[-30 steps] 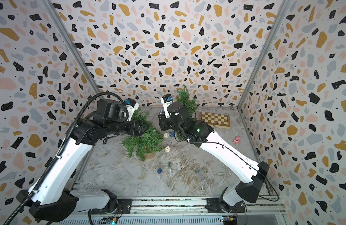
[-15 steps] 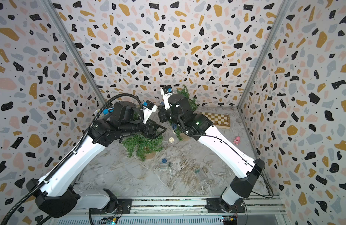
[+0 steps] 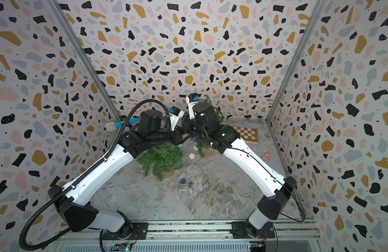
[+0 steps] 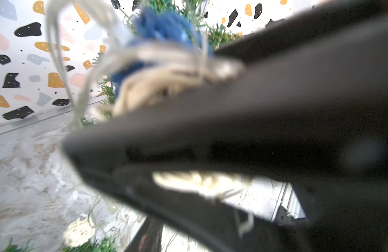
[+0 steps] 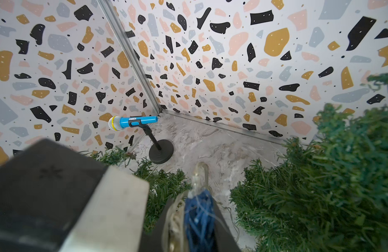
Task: Wrap string light around the christmas tree
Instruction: Pick up the light string from the center of the board.
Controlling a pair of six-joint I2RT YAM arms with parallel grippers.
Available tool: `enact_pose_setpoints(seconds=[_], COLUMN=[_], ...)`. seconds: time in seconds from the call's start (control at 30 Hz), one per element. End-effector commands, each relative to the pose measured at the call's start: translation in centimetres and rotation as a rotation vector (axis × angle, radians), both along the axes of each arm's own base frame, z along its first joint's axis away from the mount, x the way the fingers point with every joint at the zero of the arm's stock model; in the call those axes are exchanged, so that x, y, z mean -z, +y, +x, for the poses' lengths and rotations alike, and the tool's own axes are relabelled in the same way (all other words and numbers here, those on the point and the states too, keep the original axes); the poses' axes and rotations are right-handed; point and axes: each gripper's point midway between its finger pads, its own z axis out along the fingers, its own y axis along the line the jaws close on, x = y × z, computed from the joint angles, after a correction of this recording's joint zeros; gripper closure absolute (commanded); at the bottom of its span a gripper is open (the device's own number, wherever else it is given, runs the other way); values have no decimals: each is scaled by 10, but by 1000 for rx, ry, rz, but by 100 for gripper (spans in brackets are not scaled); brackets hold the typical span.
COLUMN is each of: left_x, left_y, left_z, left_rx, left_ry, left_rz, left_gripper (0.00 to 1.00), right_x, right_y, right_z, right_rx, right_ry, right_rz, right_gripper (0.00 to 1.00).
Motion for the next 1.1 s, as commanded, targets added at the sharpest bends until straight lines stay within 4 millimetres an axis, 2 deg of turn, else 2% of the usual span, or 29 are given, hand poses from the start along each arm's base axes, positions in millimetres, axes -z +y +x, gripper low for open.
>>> enact_pose_setpoints(seconds=[0.0, 0.13, 0.2, 0.43, 0.5, 0.63, 0.7, 0.8, 0.87, 0.9, 1.0, 1.07], left_x=[-26, -32, -35, -35, -29, -21, -22, -24, -30, -30, -30, -31], left_y=[-14, -13, -13, -13, -12, -11, -13, -17, -20, -20, -20, -15], left_z=[-7, -7, -8, -10, -11, -12, -10, -8, -4, -3, -1, 0], left_rx=[73, 73, 74, 82, 84, 80, 76, 77, 76, 74, 66, 49], left_ry=[-55, -85, -96, -91, -81, -83, -93, -106, -141, -150, -168, -178], left_rz=[-66, -69, -74, -80, -74, -81, -105, -149, -186, -193, -196, -186], left_gripper=[73, 90, 95, 97, 87, 48, 42, 41, 44, 49, 73, 84], right_x=[-26, -25, -23, -20, -22, -20, -19, -18, -17, -18, -16, -14], right_y=[3, -3, -5, -6, -6, -3, -1, 2, 5, 6, 5, 3], right_z=[-9, -4, -2, -1, -2, -4, -7, -11, -13, -13, -11, -9], right_rx=[-44, -40, -37, -39, -40, -54, -66, -86, -98, -102, -94, -87], right_ry=[-41, -29, -20, -8, -7, 14, 29, 58, 73, 75, 78, 82], right_rz=[85, 110, 115, 131, 140, 165, 190, 243, 266, 272, 267, 263], right_gripper=[84, 84, 83, 84, 84, 85, 85, 86, 86, 86, 85, 84])
